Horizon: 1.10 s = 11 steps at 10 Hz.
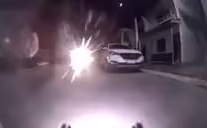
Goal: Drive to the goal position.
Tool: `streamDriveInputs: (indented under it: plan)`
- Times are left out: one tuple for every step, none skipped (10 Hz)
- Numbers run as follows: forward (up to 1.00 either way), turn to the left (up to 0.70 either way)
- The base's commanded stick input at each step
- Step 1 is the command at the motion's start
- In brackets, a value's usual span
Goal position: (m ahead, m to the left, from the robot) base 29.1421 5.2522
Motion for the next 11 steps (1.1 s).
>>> streamDriveInputs:
  plan:
    - [0.6, 0.0]
    - [0.6, 0.0]
    - [0.6, 0.0]
    - [0.6, 0.0]
    - [0.6, 0.0]
    - [0.6, 0.0]
    - [0.6, 0.0]
    - [0.6, 0.0]
    - [0.6, 0.0]
    - [0.6, 0.07]
    - [0.6, 0.15]
